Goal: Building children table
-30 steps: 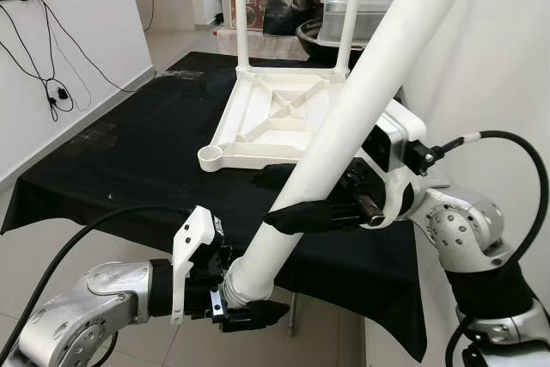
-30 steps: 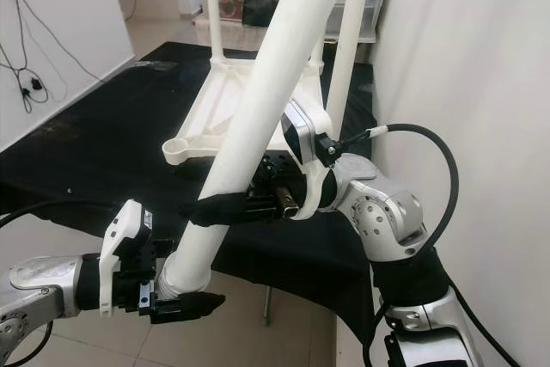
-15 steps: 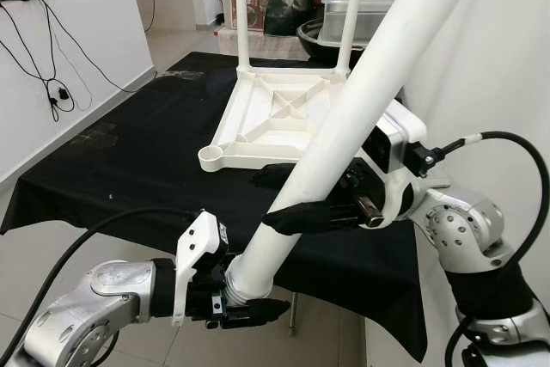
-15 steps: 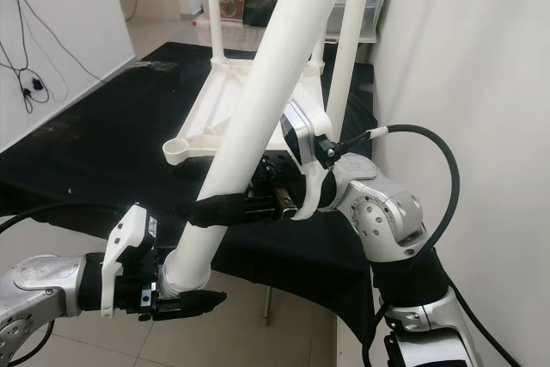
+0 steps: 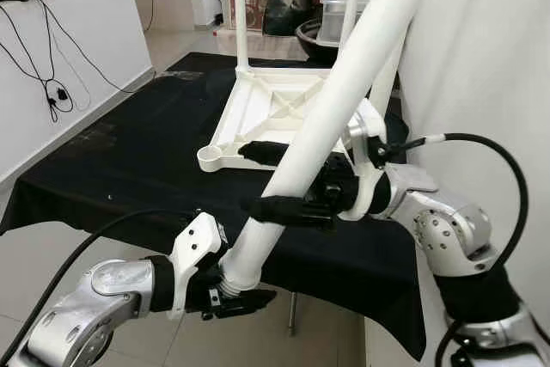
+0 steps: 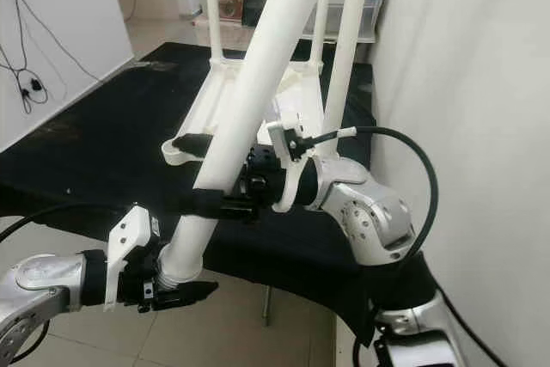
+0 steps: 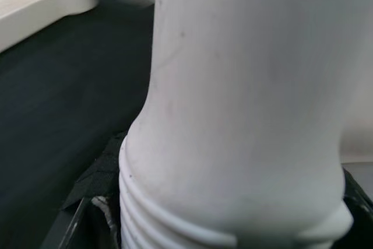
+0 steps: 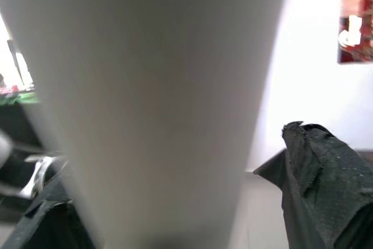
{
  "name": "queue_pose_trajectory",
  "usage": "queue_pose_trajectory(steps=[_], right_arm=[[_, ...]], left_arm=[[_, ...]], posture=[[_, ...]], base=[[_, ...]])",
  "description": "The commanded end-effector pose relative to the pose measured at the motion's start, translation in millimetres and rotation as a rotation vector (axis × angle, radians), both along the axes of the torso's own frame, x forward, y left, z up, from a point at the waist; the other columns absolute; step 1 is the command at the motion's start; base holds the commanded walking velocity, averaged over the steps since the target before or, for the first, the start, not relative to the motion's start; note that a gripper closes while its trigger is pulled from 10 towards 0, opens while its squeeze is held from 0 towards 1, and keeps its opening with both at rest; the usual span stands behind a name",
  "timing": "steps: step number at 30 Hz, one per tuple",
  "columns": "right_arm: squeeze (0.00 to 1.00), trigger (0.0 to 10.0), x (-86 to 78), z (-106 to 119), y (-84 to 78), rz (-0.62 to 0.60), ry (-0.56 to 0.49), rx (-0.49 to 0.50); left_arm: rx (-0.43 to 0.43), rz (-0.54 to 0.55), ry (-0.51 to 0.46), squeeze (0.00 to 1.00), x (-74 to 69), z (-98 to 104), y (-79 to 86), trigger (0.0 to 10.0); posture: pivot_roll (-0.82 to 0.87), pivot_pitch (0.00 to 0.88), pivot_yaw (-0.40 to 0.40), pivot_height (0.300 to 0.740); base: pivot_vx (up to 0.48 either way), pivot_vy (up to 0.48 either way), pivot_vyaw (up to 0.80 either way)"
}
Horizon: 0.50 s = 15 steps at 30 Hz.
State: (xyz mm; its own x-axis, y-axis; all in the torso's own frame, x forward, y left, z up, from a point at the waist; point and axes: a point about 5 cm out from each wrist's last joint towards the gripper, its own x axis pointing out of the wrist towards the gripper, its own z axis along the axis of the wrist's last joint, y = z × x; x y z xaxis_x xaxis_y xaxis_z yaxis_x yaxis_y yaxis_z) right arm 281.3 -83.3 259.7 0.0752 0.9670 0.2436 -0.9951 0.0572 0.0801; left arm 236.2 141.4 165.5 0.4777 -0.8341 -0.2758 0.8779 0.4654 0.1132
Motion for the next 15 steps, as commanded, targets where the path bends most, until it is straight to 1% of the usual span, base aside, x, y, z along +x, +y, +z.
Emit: queue_pose_trajectory(steps=[1, 2, 3, 4, 5, 6, 7, 8, 9, 10, 11, 13, 15], right_arm=[[0.95, 10.0, 0.2, 2, -2.3, -0.028, 0.028, 0.029], [0.00, 10.0, 0.5, 2, -1.3, -0.056, 0.097, 0.089], [0.00, 10.0, -0.6, 2, 0.8, -0.070, 0.174, 0.159], [0.00, 10.0, -1.6, 2, 2.4, -0.080, 0.226, 0.203], [0.00, 10.0, -3.4, 2, 5.4, -0.092, 0.277, 0.257], [0.00, 10.0, -4.4, 3, 7.3, -0.100, 0.302, 0.287], [0.00, 10.0, -4.4, 3, 7.3, -0.100, 0.302, 0.287], [0.00, 10.0, -5.0, 2, 10.2, -0.115, 0.337, 0.316], [0.00, 10.0, -5.0, 2, 10.2, -0.115, 0.337, 0.316], [0.00, 10.0, -5.6, 1, 14.9, -0.138, 0.373, 0.346], [0.00, 10.0, -5.6, 1, 14.9, -0.138, 0.373, 0.346], [0.00, 10.0, -4.3, -3, 24.3, -0.204, 0.443, 0.385], [0.00, 10.0, -0.7, -10, 30.4, -0.289, 0.496, 0.396]], left_arm=[[0.048, 0.045, -0.034, 0.00, 5.3, -1, 6.3, 10.0], [0.082, 0.112, -0.072, 0.00, 11.5, -5, 11.6, 10.0], [0.112, 0.188, -0.107, 0.00, 18.5, -8, 16.9, 10.0], [0.130, 0.237, -0.130, 0.00, 22.9, -10, 20.2, 10.0], [0.172, 0.281, -0.165, 0.00, 27.5, -13, 24.0, 10.0], [0.199, 0.301, -0.186, 0.00, 29.9, -15, 26.0, 10.0], [0.199, 0.301, -0.186, 0.00, 29.9, -15, 26.0, 10.0], [0.239, 0.331, -0.215, 0.00, 33.5, -17, 28.4, 10.0], [0.239, 0.331, -0.215, 0.00, 33.5, -17, 28.4, 10.0], [0.270, 0.372, -0.231, 0.00, 37.8, -20, 30.6, 10.0], [0.270, 0.372, -0.231, 0.00, 37.8, -20, 30.6, 10.0], [0.268, 0.459, -0.250, 0.00, 47.3, -18, 28.2, 10.0], [0.241, 0.491, -0.258, 0.00, 54.0, -14, 19.5, 10.0]], posture=[[0.06, 0.000, 0.007, 0.740], [0.06, 0.000, 0.004, 0.740], [0.06, 0.000, 0.004, 0.740], [0.06, 0.000, 0.003, 0.740], [0.06, 0.000, 0.003, 0.740], [0.06, 0.000, 0.003, 0.740], [0.06, 0.000, 0.003, 0.740], [0.05, 0.000, 0.005, 0.740], [0.05, 0.000, 0.005, 0.740], [0.05, 0.000, 0.006, 0.740], [0.05, 0.000, 0.006, 0.740], [0.04, 0.000, 0.008, 0.740], [0.04, 0.000, 0.007, 0.740]], base=[[0.000, 0.000, 0.00], [0.000, 0.000, 0.00], [0.000, 0.000, 0.00], [0.000, 0.000, 0.00], [0.000, 0.000, 0.00], [0.000, 0.000, 0.00], [0.000, 0.000, 0.00], [0.000, 0.000, 0.00], [0.000, 0.000, 0.00], [0.000, 0.000, 0.00], [0.000, 0.000, 0.00], [0.000, 0.000, 0.00], [0.000, 0.000, 0.00]])
